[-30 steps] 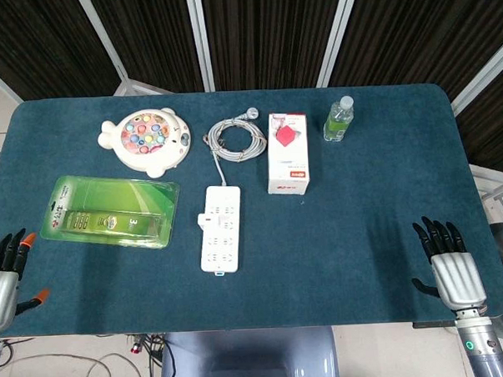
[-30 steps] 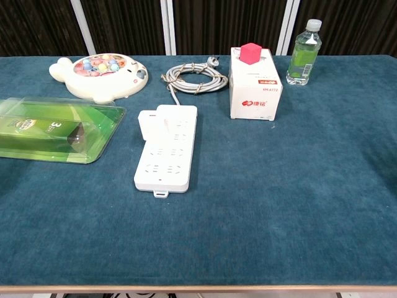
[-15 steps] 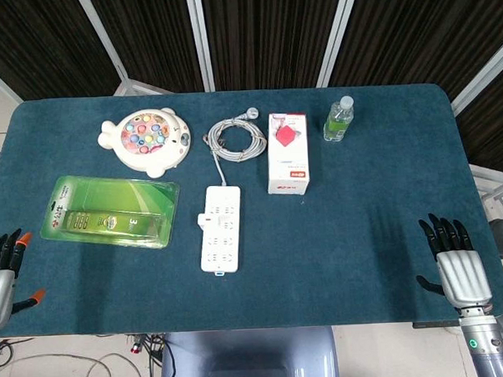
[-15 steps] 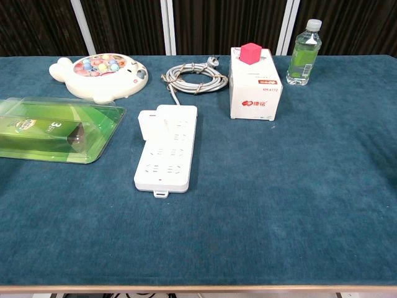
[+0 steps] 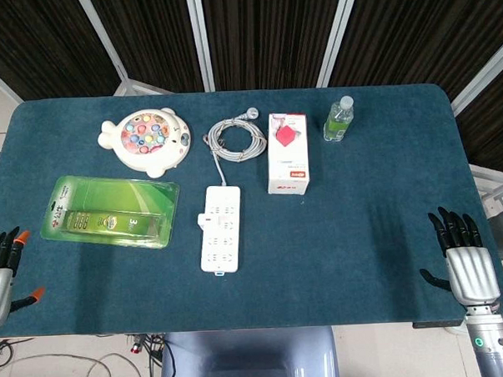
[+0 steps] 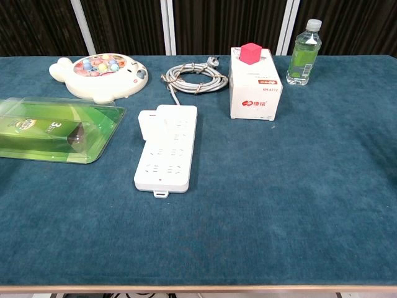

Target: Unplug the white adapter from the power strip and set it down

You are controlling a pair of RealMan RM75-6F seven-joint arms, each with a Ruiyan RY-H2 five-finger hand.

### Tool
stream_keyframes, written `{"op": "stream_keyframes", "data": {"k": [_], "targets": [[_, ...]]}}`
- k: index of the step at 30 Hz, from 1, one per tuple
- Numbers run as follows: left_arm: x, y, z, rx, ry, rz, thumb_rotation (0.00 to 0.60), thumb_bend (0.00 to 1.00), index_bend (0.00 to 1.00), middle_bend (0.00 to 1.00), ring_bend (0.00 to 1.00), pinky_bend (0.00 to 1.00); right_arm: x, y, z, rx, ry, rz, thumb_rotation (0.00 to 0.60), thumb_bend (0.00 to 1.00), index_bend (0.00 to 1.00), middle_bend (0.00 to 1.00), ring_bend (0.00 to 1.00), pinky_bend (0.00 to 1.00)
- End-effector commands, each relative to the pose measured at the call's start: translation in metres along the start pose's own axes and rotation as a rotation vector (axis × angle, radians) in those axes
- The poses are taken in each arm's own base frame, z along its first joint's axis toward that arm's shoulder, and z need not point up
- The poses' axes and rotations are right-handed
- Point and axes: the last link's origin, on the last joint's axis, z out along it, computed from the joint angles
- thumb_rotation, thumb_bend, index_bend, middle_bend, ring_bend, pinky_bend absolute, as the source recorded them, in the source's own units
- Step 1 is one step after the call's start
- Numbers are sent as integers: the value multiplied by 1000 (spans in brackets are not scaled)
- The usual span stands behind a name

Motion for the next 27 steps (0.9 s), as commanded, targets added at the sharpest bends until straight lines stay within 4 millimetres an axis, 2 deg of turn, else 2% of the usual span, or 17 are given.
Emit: {"op": "stream_keyframes", "data": {"k": [1,6,11,14,24,27], "targets": [[0,1,0,-5,-4,-1,600,0,0,0,0,0,-1,-4,1,51,-1,22,600,167,0,0,0,0],[-1,6,3,-21,-11,8,600,0,0,0,0,0,0,-14,5,170,23,64,600,381,0,0,0,64],[-1,16,13,-48,-17,13,600,0,0,0,0,0,-2,-29,16,317,41,45,600,418,0,22,15,117],[3,28,24,-83,-16,15,600,0,0,0,0,0,-2,-45,23,415,47,17,600,419,0,38,28,118],[18,96,70,-214,-79,-49,600,0,0,0,0,0,-10,-107,32,669,-11,-57,600,427,0,46,37,124],[21,117,81,-248,-97,-81,600,0,0,0,0,0,-16,-125,32,725,-34,-67,600,509,16,76,64,149]]}}
